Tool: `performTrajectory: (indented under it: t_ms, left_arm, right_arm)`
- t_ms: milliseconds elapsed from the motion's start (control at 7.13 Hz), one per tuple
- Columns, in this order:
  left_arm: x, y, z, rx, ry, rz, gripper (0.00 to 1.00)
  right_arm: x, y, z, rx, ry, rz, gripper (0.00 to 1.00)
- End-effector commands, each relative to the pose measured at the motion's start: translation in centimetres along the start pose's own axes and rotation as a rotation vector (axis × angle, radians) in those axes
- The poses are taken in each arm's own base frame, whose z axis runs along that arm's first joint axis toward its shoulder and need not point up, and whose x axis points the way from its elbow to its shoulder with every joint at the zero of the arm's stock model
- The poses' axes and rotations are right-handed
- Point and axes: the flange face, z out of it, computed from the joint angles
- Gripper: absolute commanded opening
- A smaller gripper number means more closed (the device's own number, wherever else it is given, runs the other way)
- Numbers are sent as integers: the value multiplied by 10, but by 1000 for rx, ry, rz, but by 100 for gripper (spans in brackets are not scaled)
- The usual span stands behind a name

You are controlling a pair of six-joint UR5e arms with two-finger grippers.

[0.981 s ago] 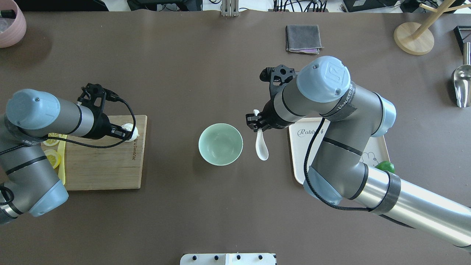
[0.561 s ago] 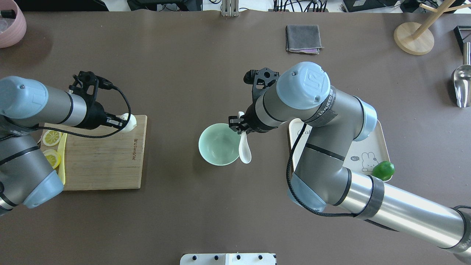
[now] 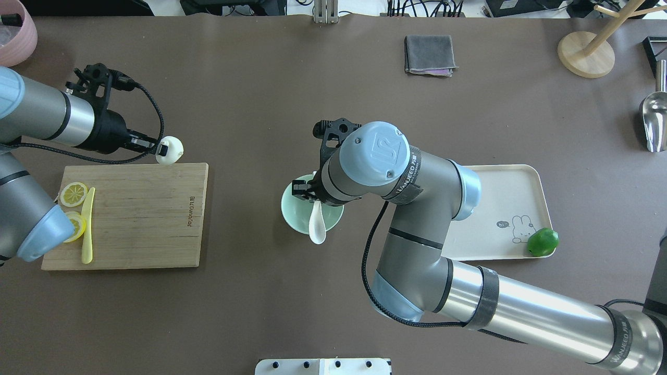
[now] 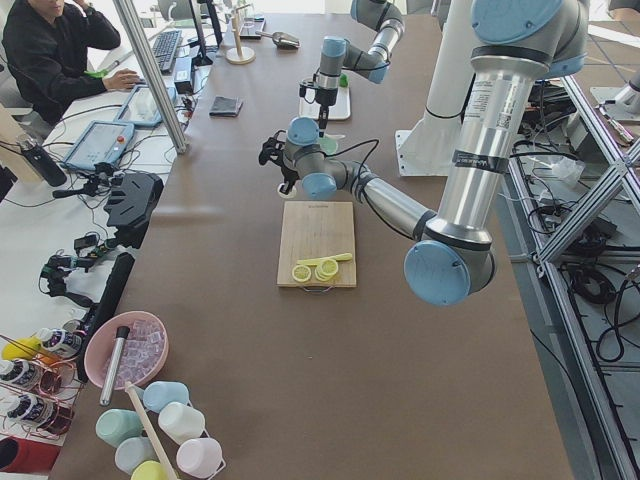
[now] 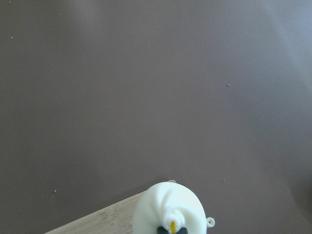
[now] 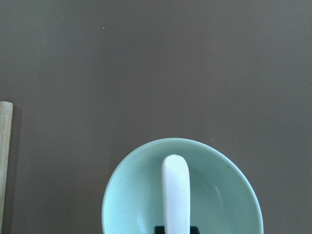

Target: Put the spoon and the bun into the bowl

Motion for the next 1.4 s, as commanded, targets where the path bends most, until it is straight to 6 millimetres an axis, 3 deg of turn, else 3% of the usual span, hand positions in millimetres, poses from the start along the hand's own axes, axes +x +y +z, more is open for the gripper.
performTrajectory:
  t_ms: [0,280,561,701,1121,1262]
  left_arm:
    - [1,-2,-1,2,3,1,0]
    - [-2,0,4,-7,-4,-6,0]
    - [-3,-6,11,-8,-8,-8,0]
    - [-5,-6,15,-10,-7,-7,0]
    - [-6,-6,15,-9,-7,-8,0]
    - [-6,-6,16,-9,-9,-9,0]
  right_arm:
    - [-12,22,9,20,0,16,0]
    - [-20,10,0,48,-3,10,0]
    - [-3,-26,-2,89,24,16,0]
    - [3,-34,3,94,42,8,0]
    - [-6,-42,14,94,57,21,0]
    - [-9,-43,12,95,53,18,27]
